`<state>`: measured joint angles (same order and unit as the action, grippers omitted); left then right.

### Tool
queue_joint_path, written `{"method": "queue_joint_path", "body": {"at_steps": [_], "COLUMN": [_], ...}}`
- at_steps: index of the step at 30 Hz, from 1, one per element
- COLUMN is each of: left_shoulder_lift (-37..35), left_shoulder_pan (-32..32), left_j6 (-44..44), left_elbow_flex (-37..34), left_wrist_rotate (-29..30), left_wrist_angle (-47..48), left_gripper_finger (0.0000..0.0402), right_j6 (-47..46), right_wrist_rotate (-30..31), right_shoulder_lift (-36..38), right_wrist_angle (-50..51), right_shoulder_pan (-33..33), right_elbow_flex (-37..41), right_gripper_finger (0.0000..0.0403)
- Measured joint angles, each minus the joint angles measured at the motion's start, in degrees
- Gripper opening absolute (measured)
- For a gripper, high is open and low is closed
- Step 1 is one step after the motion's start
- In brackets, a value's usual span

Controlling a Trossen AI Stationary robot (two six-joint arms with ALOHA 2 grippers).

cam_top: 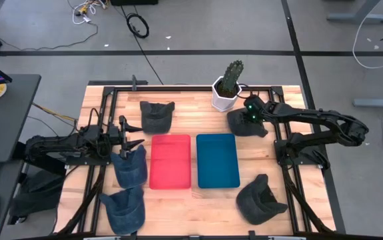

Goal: Pick & Place hat
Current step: Put the top right gray cap into the bin

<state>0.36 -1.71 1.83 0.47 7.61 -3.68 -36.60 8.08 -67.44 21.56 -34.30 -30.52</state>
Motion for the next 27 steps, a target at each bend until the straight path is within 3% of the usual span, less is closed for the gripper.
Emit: {"method": "queue_joint_path", "body": {"at_steps": [7, 27], "left_shoulder_lift": [0.0, 0.0], "left_shoulder_pan": [0.01, 0.01], "left_j6": [0.0, 0.0], "left_elbow_flex": [0.0, 0.0], "left_wrist_rotate": [-0.01, 0.01], "left_wrist_angle": [0.0, 0.02], "left_gripper_finger": [0.0227, 0.0227], "right_j6": [0.97, 3.19], "right_wrist_rotate": [-0.16, -4.11], "right_shoulder_lift": [0.0, 0.0], "right_wrist_angle": [-4.15, -0.1], "right_shoulder_pan": [0.01, -0.02], "right_elbow_flex": [0.0, 0.0], "right_gripper_finger": [0.0201, 0.0201]}}
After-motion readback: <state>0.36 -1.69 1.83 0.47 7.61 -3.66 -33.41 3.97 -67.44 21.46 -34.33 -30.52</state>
